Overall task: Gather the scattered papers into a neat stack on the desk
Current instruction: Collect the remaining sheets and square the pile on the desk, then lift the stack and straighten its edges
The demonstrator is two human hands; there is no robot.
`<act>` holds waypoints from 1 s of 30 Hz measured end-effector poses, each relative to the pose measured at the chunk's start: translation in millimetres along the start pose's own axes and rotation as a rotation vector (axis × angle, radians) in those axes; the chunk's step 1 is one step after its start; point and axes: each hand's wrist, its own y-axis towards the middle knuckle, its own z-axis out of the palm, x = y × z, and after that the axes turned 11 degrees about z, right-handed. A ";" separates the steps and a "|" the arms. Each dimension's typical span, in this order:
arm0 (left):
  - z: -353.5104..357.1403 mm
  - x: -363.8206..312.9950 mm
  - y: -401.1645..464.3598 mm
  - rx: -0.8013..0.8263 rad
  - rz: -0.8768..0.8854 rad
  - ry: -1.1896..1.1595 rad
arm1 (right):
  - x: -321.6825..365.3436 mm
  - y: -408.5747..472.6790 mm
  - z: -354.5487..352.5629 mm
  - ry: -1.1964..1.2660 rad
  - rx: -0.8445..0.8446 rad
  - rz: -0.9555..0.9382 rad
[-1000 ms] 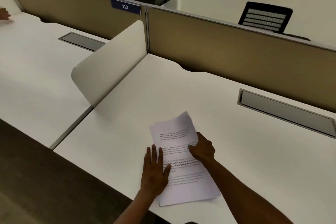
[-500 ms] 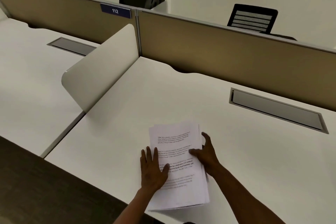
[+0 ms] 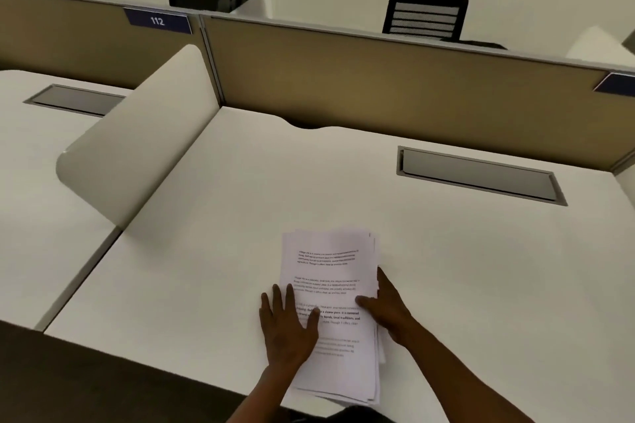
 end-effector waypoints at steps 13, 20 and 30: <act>-49.2 -137.1 66.6 0.231 0.209 -1.256 | 46.9 -71.3 -140.7 0.273 -0.166 -0.349; -23.0 -222.2 58.6 0.262 0.434 -1.129 | 30.1 -93.9 -203.5 0.409 -0.379 -0.440; 24.9 -242.3 37.3 0.244 0.439 -0.943 | -32.1 -83.7 -216.4 0.595 -0.477 -0.352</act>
